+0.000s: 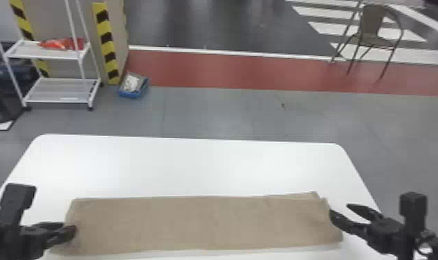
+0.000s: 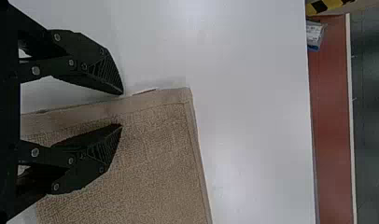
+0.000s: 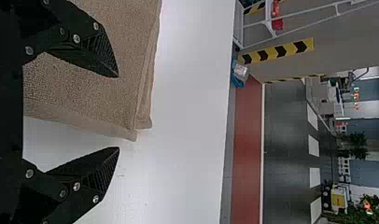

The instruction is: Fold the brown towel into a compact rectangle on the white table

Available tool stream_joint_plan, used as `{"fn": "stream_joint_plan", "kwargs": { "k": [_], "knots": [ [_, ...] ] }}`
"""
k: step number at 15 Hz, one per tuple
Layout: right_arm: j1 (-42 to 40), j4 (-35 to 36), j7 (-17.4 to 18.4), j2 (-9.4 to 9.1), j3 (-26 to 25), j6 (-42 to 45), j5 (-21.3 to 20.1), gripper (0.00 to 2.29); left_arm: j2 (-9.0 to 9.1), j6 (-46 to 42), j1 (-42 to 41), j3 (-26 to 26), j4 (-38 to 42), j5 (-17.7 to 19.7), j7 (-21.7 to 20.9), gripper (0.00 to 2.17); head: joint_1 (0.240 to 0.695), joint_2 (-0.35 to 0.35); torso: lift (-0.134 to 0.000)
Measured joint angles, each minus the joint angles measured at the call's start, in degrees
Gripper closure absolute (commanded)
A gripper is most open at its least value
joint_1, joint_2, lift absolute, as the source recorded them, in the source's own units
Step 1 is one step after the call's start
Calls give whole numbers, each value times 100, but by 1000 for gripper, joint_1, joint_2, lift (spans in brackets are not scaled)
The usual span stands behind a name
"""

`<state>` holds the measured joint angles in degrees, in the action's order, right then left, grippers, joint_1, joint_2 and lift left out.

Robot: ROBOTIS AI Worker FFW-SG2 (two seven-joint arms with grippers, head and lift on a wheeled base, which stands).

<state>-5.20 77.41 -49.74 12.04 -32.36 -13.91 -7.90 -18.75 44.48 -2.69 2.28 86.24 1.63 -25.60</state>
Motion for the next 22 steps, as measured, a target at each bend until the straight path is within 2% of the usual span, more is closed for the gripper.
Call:
{"fn": "stream_joint_plan", "kwargs": {
  "k": [1,2,3,4,6,10,12,15,19,22],
  "knots": [
    [5,-10,5,0,8,10,0,390,2,6,20,-18,-9,-7,-1,765,695,-154,0],
    [10,-25,14,0,21,32,0,394,3,10,44,-42,-34,-17,2,1126,695,-154,0],
    [16,-42,17,0,30,54,0,394,3,14,70,-77,-63,-27,16,1301,695,-154,0],
    [23,-63,17,0,35,81,0,390,4,24,104,-131,-97,-44,44,1433,695,-155,0],
    [33,-83,17,0,36,121,0,394,11,82,149,-198,-119,-64,65,1565,695,-158,0],
    [37,-86,17,0,3,128,2,394,22,430,113,-140,186,-29,10,1622,695,-165,0],
    [35,-90,17,0,-4,129,4,394,31,746,7,-24,551,63,-170,1632,695,-178,0],
    [39,-110,35,8,36,129,1,390,71,1449,-110,249,1082,423,-327,1652,695,-190,0],
    [45,-137,35,23,49,156,14,394,358,1970,-159,446,1514,739,-340,1659,695,-225,0],
    [39,-217,35,55,30,264,43,394,651,2032,-130,460,1605,1001,-283,1659,695,-274,0]
  ]
}}
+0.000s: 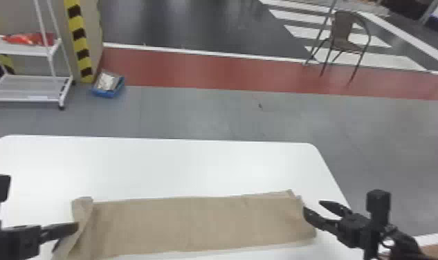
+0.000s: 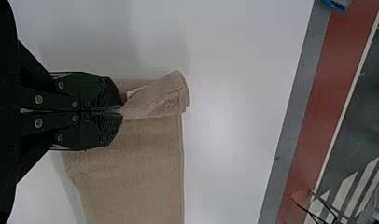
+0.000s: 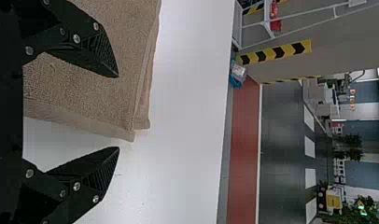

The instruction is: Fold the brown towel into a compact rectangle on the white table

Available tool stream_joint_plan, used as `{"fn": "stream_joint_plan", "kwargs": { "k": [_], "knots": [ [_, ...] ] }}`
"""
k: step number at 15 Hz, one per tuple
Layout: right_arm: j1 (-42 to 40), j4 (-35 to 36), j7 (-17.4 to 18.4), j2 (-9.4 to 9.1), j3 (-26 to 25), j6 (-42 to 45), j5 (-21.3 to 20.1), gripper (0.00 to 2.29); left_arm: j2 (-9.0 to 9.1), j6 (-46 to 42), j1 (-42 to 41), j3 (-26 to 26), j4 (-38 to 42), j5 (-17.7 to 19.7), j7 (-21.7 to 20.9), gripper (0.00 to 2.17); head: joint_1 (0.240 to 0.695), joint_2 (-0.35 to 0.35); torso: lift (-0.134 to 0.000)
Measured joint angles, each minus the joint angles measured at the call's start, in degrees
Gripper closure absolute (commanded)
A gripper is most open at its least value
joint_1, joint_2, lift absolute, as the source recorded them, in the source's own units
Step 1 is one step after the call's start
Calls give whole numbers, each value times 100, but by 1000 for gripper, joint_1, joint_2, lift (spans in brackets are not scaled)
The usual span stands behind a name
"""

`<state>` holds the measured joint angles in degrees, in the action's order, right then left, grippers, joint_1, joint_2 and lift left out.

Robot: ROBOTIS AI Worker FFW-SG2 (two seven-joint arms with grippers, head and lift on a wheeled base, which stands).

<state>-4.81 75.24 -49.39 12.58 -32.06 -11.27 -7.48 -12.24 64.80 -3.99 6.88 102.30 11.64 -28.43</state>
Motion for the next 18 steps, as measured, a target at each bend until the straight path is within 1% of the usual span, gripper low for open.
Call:
{"fn": "stream_joint_plan", "kwargs": {
  "k": [2,4,5,8,10,12,16,18],
  "knots": [
    [-6,-52,0,16,-2,80,16,394,196,-3,33,-73,7,171,150,1663,695,-297,0],
    [-11,-81,4,25,1,121,32,394,343,-21,49,-188,9,370,339,1663,695,-320,0],
    [-11,-88,14,30,10,128,35,394,433,-32,58,-252,9,465,415,1663,695,-345,0],
    [-11,-115,48,34,65,172,36,394,686,-237,80,-493,-2,596,703,1663,695,-350,0],
    [0,-180,67,52,103,238,37,390,779,-366,152,-695,-52,752,891,1663,695,-350,0],
    [16,-252,80,72,120,330,54,394,828,-499,212,-911,-124,878,1051,1663,695,-350,0],
    [32,-365,107,118,166,448,93,394,1045,-758,257,-1265,-356,942,1154,1663,695,-350,0],
    [34,-417,120,154,188,495,105,390,1113,-1001,258,-1528,-460,950,1322,1663,695,-350,0]
  ]
}}
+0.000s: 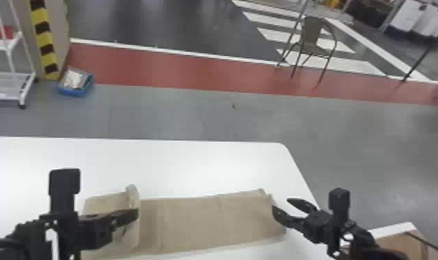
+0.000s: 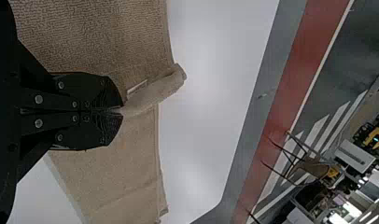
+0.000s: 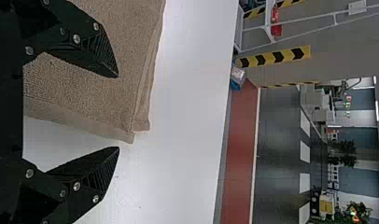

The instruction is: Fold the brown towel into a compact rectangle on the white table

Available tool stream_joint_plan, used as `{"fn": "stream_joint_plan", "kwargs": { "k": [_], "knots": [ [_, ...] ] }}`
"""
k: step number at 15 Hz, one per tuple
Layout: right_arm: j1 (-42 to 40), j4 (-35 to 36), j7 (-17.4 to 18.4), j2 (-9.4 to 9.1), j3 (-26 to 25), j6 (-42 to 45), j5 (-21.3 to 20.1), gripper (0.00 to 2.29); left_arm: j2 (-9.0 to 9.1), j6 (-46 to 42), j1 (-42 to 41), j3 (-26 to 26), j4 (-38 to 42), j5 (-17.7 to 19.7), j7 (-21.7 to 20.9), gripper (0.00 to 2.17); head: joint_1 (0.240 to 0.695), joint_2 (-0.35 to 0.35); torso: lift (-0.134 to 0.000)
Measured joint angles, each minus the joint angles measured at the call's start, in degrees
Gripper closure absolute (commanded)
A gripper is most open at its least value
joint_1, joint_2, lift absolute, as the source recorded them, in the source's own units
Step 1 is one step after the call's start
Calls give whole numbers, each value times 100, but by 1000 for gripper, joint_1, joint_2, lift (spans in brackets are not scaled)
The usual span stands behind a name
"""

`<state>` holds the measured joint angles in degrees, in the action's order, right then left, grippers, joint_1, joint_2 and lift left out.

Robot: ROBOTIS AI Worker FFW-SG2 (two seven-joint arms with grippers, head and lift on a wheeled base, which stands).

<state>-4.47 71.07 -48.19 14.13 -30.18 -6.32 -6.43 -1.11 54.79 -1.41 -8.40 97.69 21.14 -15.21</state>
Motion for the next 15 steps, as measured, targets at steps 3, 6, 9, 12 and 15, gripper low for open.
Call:
{"fn": "stream_joint_plan", "kwargs": {
  "k": [3,6,9,12,15],
  "knots": [
    [8,-32,3,21,25,51,38,390,86,-305,-3,-318,-141,44,98,1663,695,-350,0],
    [24,-103,3,36,53,174,75,390,110,-380,26,-565,-175,52,195,1663,695,-350,0],
    [26,-186,-1,82,67,301,166,394,111,-497,101,-799,-358,60,273,1663,695,-350,0],
    [26,-227,-6,126,56,382,241,390,111,-703,280,-1104,-681,69,355,1663,695,-350,0],
    [4,-276,-14,160,38,471,303,390,111,-925,430,-1361,-981,102,469,1663,695,-350,0]
  ]
}}
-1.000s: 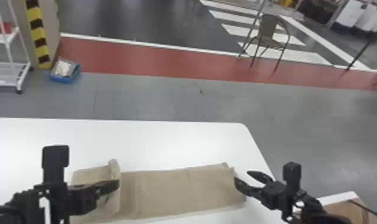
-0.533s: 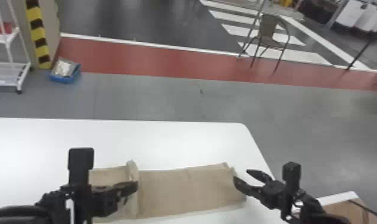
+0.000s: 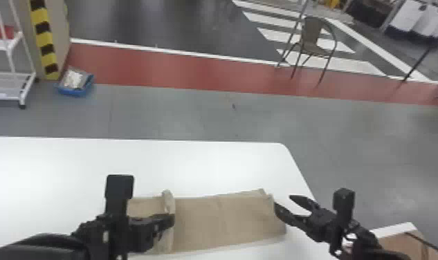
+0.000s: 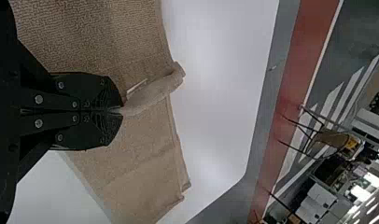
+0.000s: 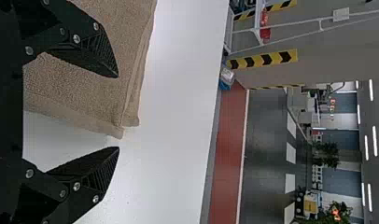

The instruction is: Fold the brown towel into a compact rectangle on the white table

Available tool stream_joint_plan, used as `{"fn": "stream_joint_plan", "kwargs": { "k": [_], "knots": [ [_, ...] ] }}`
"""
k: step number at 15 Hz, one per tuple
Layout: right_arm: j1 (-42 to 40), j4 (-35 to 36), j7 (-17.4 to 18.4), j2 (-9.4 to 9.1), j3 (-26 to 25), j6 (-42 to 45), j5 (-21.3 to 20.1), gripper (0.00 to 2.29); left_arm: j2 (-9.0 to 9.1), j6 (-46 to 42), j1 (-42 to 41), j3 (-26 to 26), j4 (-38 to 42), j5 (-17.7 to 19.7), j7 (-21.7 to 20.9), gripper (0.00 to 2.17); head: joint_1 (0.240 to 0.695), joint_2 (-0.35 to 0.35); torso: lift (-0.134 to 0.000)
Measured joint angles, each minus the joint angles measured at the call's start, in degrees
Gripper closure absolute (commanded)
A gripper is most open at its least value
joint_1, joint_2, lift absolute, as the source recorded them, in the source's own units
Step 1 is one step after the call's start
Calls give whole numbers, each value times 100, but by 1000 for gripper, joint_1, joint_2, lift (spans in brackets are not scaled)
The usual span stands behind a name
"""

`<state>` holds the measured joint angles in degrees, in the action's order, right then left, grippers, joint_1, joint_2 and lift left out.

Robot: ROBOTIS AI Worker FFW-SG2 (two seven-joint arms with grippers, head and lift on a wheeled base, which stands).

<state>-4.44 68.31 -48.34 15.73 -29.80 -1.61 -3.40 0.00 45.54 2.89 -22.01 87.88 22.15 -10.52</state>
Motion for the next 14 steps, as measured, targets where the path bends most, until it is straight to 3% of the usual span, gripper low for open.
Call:
{"fn": "stream_joint_plan", "kwargs": {
  "k": [2,3,4,5,6,8,11,14],
  "knots": [
    [-25,-17,-14,12,-6,49,35,390,0,-170,69,-164,-146,32,59,1656,695,-350,0],
    [-34,-18,-30,16,-12,55,64,390,0,-285,98,-256,-223,40,133,1477,695,-350,0],
    [-38,-17,-41,17,-16,53,83,390,0,-380,133,-337,-305,44,178,971,695,-350,0],
    [-39,-15,-44,16,-16,42,90,390,0,-460,168,-376,-382,50,157,137,695,-350,0],
    [-40,-13,-45,15,-12,26,93,394,0,-540,205,-390,-452,56,104,-2,695,-350,0],
    [-44,10,-45,-5,18,-36,93,390,0,-587,232,-347,-496,70,14,-2,695,-350,0],
    [-59,210,-100,-107,35,-369,92,46,0,-559,165,-168,-355,88,-119,29,695,-350,0],
    [-144,661,-139,-288,34,-864,89,73,0,-536,79,28,-17,35,-278,29,695,-350,0]
  ]
}}
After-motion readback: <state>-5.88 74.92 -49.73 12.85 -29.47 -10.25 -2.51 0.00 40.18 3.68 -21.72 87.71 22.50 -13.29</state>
